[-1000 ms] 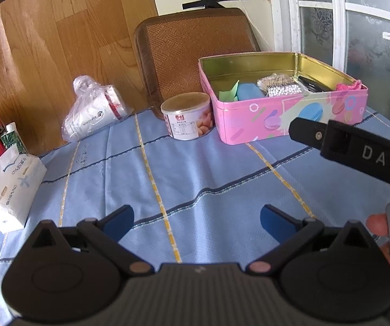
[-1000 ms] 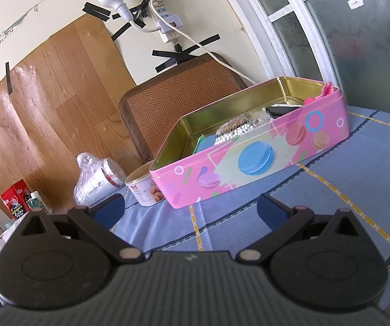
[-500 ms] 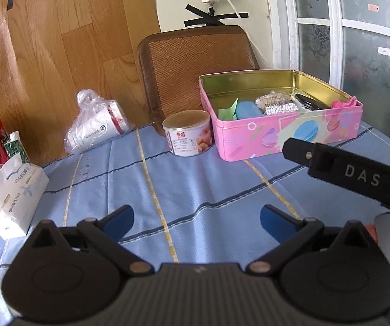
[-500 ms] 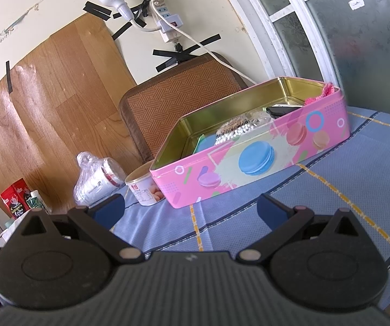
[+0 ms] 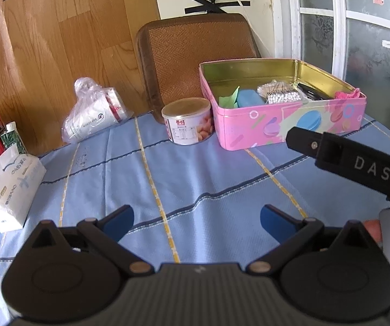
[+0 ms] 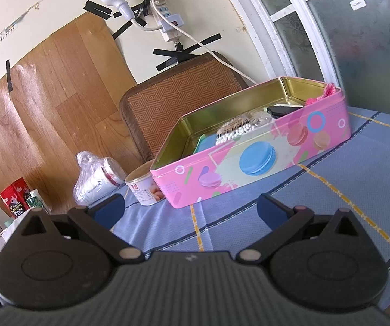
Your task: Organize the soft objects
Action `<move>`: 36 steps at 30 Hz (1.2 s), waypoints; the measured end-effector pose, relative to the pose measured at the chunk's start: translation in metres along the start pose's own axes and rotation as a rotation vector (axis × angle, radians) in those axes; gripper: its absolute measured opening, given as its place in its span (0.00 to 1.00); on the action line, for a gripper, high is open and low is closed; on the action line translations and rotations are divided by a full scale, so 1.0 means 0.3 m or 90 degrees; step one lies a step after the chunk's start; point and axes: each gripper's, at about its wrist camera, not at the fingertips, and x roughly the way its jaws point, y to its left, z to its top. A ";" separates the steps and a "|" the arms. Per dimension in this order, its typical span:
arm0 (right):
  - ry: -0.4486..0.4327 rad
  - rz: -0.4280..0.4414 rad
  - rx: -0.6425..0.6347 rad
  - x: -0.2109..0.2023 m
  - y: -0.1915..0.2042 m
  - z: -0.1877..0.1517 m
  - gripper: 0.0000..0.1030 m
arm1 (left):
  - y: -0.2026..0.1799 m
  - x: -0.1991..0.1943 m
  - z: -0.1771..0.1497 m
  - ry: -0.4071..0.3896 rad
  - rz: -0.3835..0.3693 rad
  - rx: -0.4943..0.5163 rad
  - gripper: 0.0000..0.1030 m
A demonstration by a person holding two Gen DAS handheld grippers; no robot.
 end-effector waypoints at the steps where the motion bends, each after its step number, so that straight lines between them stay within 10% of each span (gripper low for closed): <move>1: 0.000 0.000 0.000 0.000 0.000 0.001 1.00 | -0.003 0.001 -0.001 0.002 0.000 0.002 1.00; 36: 0.005 -0.008 0.007 0.010 0.007 -0.011 1.00 | -0.016 0.026 -0.013 0.026 0.000 0.019 1.00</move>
